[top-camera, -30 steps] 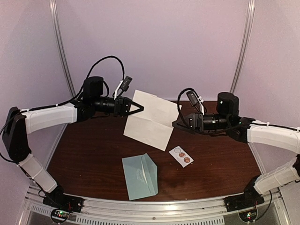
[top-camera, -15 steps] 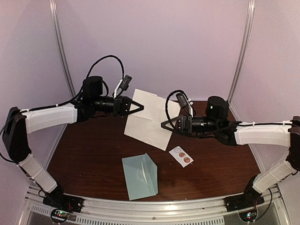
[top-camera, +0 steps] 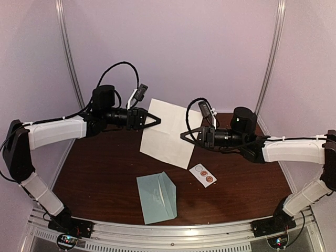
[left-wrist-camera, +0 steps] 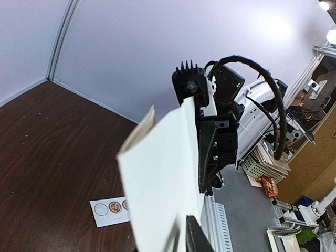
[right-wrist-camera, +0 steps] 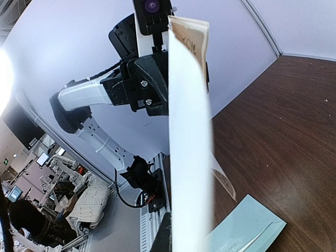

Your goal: Place the letter into the envelope and seal it

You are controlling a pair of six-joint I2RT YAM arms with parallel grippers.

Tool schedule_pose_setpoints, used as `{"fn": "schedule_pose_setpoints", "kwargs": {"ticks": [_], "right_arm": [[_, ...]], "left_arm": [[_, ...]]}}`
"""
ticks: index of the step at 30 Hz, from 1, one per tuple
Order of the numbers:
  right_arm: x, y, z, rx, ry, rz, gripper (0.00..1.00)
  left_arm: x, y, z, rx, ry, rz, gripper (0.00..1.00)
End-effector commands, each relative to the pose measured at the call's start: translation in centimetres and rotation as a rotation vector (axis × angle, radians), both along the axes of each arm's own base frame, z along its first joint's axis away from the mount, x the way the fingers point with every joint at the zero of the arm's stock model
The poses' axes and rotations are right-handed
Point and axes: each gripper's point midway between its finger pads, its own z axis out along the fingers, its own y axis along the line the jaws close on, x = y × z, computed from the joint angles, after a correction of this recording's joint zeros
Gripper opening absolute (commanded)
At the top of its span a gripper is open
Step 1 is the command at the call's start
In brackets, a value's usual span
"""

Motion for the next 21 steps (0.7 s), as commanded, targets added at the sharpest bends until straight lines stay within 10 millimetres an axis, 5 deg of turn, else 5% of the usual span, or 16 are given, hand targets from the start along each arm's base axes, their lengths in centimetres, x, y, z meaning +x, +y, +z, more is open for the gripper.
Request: {"fn": "schedule_pose_setpoints", "kwargs": {"ticks": [1,7,11,21], "right_arm": [[-0.6,-0.4,1.9,0.055,-0.045,0.01,0.0],[-0.4,-1.2,2.3,0.062,-0.055,-0.001,0.0],[0.2,-1.6,1.8,0.043,-0.042,-0.024,0.0],[3.3,-6.1,1.2,-0.013,-0.024,-0.22,0.59]], "left_arm": [[-0.5,0.1,1.1,-0.031,-0.04,-0.024,0.2],[-0.9,0.1,1.2,-0.039,-0.042,-0.05,0.19],[-1.2,0.2,1.5,-0.049,-0.046,-0.069,0.04],[-0.1,1.0,1.9,-0.056,-0.067,0.009,0.0]]}}
